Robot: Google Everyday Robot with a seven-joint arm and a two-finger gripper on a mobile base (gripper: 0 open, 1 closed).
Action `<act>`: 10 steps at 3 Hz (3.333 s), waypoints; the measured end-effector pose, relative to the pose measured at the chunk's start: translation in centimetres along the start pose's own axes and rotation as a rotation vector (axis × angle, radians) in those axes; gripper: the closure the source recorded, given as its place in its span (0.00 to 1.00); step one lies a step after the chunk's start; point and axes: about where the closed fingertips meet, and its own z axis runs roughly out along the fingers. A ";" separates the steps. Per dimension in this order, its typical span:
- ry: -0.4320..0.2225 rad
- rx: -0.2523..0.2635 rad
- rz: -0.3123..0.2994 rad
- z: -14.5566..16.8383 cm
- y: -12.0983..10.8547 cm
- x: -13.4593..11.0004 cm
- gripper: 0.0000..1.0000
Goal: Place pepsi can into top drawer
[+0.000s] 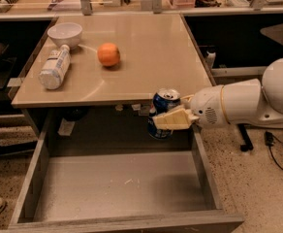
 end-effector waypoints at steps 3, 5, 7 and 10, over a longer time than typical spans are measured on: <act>0.011 -0.002 0.151 2.7 2.0 6.9 1.00; 0.011 0.020 0.182 3.9 2.3 8.0 1.00; 0.019 0.201 0.212 7.6 1.2 11.2 1.00; -0.026 0.436 0.256 9.1 -3.0 14.0 1.00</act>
Offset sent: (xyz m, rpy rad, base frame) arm -0.0420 0.0034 -0.0633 0.0400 0.0959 -0.1083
